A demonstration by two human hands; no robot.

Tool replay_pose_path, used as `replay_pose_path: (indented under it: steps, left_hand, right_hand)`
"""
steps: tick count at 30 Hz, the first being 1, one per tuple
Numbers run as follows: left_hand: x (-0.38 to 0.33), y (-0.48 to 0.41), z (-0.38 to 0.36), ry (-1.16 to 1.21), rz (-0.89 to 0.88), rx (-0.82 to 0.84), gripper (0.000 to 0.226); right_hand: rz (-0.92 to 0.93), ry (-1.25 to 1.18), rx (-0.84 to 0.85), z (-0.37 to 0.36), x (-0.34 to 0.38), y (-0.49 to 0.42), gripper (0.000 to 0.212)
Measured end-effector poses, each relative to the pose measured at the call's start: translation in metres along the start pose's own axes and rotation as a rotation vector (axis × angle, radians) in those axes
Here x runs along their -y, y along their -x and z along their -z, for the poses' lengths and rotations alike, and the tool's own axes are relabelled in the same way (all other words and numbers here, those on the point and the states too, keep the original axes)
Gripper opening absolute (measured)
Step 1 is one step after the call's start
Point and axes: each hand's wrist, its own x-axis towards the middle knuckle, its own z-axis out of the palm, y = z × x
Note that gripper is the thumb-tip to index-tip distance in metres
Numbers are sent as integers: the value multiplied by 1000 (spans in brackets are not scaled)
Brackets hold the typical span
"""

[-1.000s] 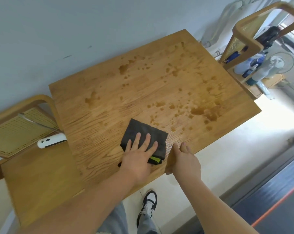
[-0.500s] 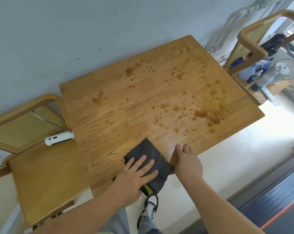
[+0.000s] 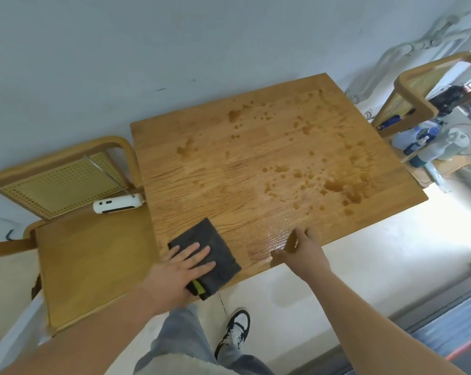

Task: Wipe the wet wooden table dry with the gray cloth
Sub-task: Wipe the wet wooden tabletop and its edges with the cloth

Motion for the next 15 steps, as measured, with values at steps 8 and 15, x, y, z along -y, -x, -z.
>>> replay_pose_path:
  steps: [8, 15]
  left_hand:
    - [-43, 25, -17, 209, 284, -70, 84]
    - [15, 18, 18, 182, 358, 88, 79]
  right_hand:
    - [90, 266, 37, -38, 56, 31, 122]
    - [84, 434, 52, -48, 70, 25, 121]
